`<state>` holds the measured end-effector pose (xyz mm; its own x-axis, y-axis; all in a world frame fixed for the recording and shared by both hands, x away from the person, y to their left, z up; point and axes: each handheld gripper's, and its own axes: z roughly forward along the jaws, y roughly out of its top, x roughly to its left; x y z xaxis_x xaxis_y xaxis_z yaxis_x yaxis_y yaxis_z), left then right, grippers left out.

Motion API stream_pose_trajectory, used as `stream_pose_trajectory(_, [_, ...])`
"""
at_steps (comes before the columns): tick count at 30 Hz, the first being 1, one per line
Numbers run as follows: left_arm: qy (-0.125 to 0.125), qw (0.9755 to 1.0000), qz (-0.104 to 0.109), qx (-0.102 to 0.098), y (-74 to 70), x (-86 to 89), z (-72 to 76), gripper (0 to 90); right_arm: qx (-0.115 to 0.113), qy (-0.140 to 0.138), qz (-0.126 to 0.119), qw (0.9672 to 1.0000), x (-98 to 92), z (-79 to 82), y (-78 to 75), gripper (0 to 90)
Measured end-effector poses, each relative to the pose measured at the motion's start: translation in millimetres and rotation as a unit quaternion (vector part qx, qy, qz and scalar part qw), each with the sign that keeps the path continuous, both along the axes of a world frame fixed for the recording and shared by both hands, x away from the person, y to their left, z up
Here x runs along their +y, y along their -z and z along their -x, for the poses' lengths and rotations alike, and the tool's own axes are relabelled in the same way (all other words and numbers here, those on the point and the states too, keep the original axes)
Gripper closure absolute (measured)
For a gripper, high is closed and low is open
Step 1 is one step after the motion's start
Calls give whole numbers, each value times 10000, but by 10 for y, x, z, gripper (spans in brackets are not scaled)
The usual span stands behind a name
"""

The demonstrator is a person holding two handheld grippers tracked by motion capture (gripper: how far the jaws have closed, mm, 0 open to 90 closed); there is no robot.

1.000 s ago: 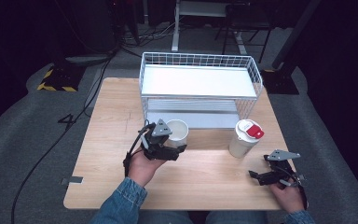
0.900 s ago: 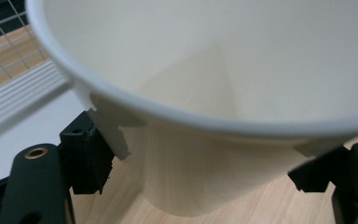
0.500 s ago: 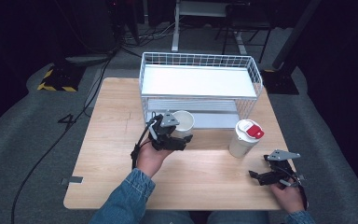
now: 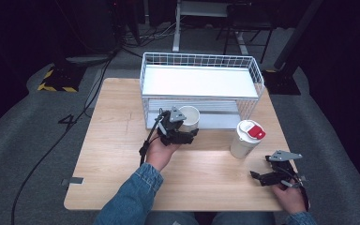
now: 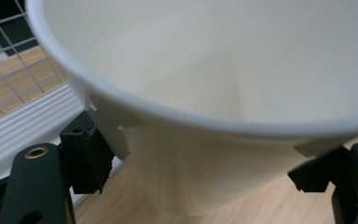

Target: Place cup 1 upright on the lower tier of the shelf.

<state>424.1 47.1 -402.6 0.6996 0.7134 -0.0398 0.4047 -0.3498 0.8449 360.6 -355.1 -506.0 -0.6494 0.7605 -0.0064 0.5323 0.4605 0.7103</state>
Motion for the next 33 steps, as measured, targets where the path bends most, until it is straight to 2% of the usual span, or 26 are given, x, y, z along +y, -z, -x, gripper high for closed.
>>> stream_pose_trajectory(6, [-125,9999,-103,-36,73,-157,-91,227,0,19,-2,10000,-1,-1,0,3])
stream_pose_trajectory(14, [-259,9995,-166,-18,132,-254,-205,227,1,18,-1,10000,-1,-1,0,3])
stream_pose_trajectory(15, [-344,9990,-297,-54,163,-296,-262,227,0,20,-4,10000,-1,-1,0,3])
stream_pose_trajectory(19, [-440,9986,-291,-19,215,-333,-345,227,1,20,-3,10000,-1,-1,0,3])
stream_pose_trajectory(22, [-556,9981,-244,-87,250,-362,-390,227,0,20,-3,10000,-1,-1,0,3])
stream_pose_trajectory(23, [-625,9974,-305,-172,278,-386,-429,227,0,19,-2,10000,-1,-1,0,3])
stream_pose_trajectory(25, [-653,9973,-296,-168,292,-397,-447,227,1,20,-4,10000,-1,-1,0,3])
stream_pose_trajectory(27, [-704,9972,-234,-73,341,-419,-501,227,2,19,-6,10000,-1,-1,0,3])
stream_pose_trajectory(32, [-771,9968,-216,-46,391,-419,-566,227,1,20,-4,10000,-1,-1,0,3])
stream_pose_trajectory(33, [-835,9964,-141,21,418,-412,-607,227,2,19,-6,10000,-1,-1,0,3])
